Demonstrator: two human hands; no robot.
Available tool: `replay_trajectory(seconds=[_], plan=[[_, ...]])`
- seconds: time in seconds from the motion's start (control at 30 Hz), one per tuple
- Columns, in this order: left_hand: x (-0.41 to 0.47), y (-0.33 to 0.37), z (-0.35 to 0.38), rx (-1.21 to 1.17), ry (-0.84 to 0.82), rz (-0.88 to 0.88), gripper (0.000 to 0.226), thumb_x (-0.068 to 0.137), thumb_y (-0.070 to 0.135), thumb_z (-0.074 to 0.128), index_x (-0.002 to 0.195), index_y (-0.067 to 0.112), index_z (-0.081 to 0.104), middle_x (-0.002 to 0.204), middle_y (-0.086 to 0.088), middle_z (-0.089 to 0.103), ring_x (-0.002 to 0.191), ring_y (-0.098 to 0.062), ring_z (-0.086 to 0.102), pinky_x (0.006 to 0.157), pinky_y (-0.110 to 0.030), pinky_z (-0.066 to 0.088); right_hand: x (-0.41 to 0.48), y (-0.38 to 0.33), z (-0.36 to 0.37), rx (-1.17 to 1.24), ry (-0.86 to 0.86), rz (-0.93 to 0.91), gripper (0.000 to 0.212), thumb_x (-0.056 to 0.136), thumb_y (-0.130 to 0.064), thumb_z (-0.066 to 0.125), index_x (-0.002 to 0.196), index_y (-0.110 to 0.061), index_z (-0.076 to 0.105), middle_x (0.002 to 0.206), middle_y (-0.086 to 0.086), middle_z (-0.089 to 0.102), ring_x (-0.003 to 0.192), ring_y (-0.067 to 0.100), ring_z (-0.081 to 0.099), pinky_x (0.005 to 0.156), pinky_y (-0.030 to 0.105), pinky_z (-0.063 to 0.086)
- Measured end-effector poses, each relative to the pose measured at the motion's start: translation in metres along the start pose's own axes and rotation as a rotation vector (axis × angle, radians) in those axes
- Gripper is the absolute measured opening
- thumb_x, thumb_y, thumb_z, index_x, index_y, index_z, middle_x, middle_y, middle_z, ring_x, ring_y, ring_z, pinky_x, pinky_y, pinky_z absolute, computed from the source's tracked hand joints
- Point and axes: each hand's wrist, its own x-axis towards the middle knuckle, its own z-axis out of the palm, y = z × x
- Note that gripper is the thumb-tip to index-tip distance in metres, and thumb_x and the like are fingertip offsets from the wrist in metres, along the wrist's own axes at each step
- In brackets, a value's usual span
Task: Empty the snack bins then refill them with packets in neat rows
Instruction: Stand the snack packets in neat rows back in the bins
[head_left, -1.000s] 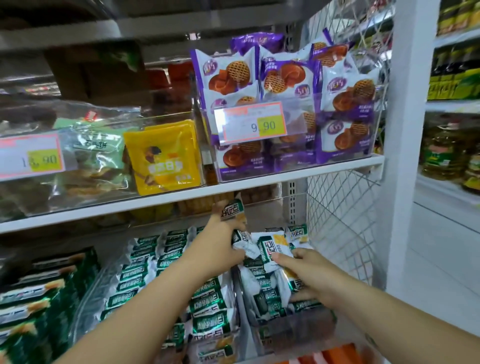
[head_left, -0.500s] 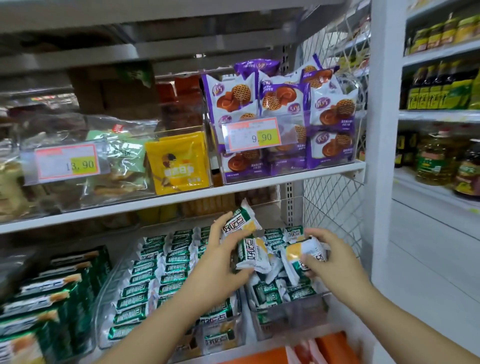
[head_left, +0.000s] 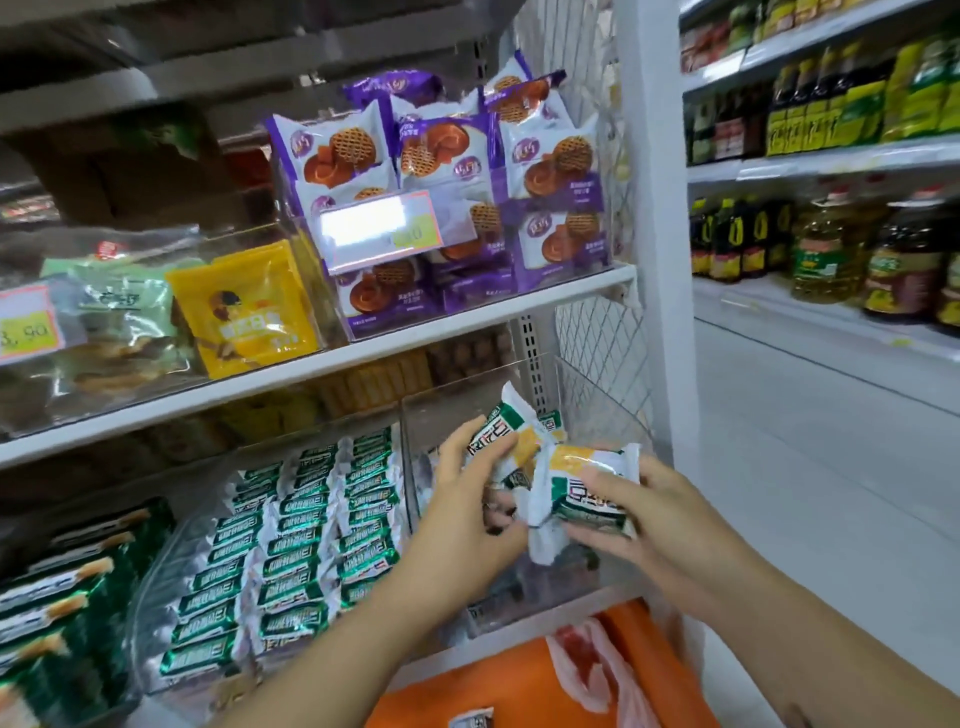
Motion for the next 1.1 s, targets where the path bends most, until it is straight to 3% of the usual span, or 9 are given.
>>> replay_trajectory(seconds=[0.07, 0.2, 0.3, 0.37, 0.57, 0.73, 0.83, 0.93, 1.1], plan=[[0.009, 0.002, 0.012, -0.054, -0.009, -0.012, 0.068, 0.082, -0.005, 0.062, 0.129, 0.037, 0.035, 0.146, 0.009, 0.011, 0.071, 0.008, 0.056, 0.069, -0.013, 0.048, 0.003, 0.005, -0.002, -0.009, 0.012, 0.037, 0.024, 0.090, -0.013, 0.061, 0.113, -0.012, 0.062, 0.101, 0.010, 0.073, 0.096, 0.024, 0.069, 0.081, 0.040, 0.057], [0.020, -0.001, 0.025, -0.162, 0.035, -0.101, 0.067, 0.083, -0.009, 0.063, 0.125, 0.036, 0.036, 0.145, 0.006, 0.014, 0.066, 0.009, 0.055, 0.064, -0.012, 0.050, 0.007, 0.016, -0.005, 0.116, 0.057, 0.069, 0.022, 0.090, -0.014, 0.061, 0.111, -0.012, 0.063, 0.100, 0.011, 0.073, 0.089, 0.021, 0.071, 0.069, 0.037, 0.058], [0.021, -0.004, 0.028, -0.218, 0.056, -0.120, 0.067, 0.082, -0.004, 0.068, 0.131, 0.031, 0.039, 0.142, 0.010, 0.016, 0.074, 0.003, 0.057, 0.063, -0.012, 0.051, 0.010, 0.019, -0.010, 0.155, 0.074, 0.089, 0.025, 0.089, -0.015, 0.063, 0.114, -0.010, 0.063, 0.102, 0.012, 0.072, 0.098, 0.024, 0.069, 0.078, 0.040, 0.057], [0.021, -0.004, 0.027, -0.238, 0.068, -0.130, 0.066, 0.081, 0.002, 0.071, 0.133, 0.028, 0.040, 0.139, 0.014, 0.018, 0.078, -0.001, 0.056, 0.067, -0.010, 0.048, 0.011, 0.018, -0.009, 0.196, 0.086, 0.090, 0.023, 0.089, -0.013, 0.063, 0.112, -0.009, 0.064, 0.102, 0.012, 0.072, 0.098, 0.023, 0.069, 0.075, 0.036, 0.058], [0.018, -0.007, 0.031, -0.239, 0.125, -0.196, 0.067, 0.082, -0.012, 0.062, 0.137, 0.018, 0.041, 0.145, 0.003, 0.018, 0.069, 0.019, 0.057, 0.058, -0.008, 0.046, 0.009, 0.028, 0.000, 0.187, 0.121, 0.136, 0.025, 0.088, -0.014, 0.064, 0.112, -0.009, 0.065, 0.101, 0.011, 0.073, 0.097, 0.023, 0.069, 0.075, 0.034, 0.057], [0.014, -0.017, 0.030, -0.255, 0.178, -0.230, 0.062, 0.086, -0.009, 0.060, 0.131, 0.031, 0.045, 0.146, 0.002, 0.019, 0.059, -0.008, 0.053, 0.068, -0.027, 0.054, 0.008, 0.029, 0.001, 0.205, 0.330, 0.178, 0.018, 0.082, -0.015, 0.072, 0.097, -0.006, 0.066, 0.091, 0.012, 0.073, 0.083, 0.022, 0.070, 0.068, 0.032, 0.056], [0.009, -0.013, 0.025, -0.259, 0.193, -0.163, 0.062, 0.087, -0.007, 0.058, 0.127, 0.038, 0.045, 0.143, 0.007, 0.023, 0.059, -0.009, 0.050, 0.063, -0.021, 0.052, 0.008, 0.020, 0.000, 0.266, 0.445, 0.184, 0.012, 0.081, -0.016, 0.073, 0.084, -0.008, 0.064, 0.082, 0.011, 0.071, 0.074, 0.019, 0.067, 0.063, 0.027, 0.051], [0.003, -0.004, 0.023, -0.261, 0.242, -0.053, 0.064, 0.087, -0.007, 0.060, 0.124, 0.043, 0.044, 0.140, 0.010, 0.027, 0.063, -0.003, 0.051, 0.067, -0.013, 0.047, 0.005, 0.013, 0.003, 0.390, 0.316, 0.250, 0.013, 0.083, -0.012, 0.069, 0.094, -0.007, 0.065, 0.090, 0.013, 0.072, 0.079, 0.021, 0.067, 0.064, 0.026, 0.049], [-0.007, 0.007, 0.021, -0.308, 0.284, -0.003, 0.067, 0.086, -0.009, 0.060, 0.129, 0.040, 0.043, 0.141, 0.014, 0.027, 0.066, 0.003, 0.050, 0.065, -0.010, 0.045, -0.002, 0.005, 0.002, 0.168, 0.113, 0.350, 0.025, 0.081, -0.022, 0.069, 0.104, -0.015, 0.066, 0.095, 0.006, 0.074, 0.092, 0.019, 0.064, 0.080, 0.031, 0.050]])
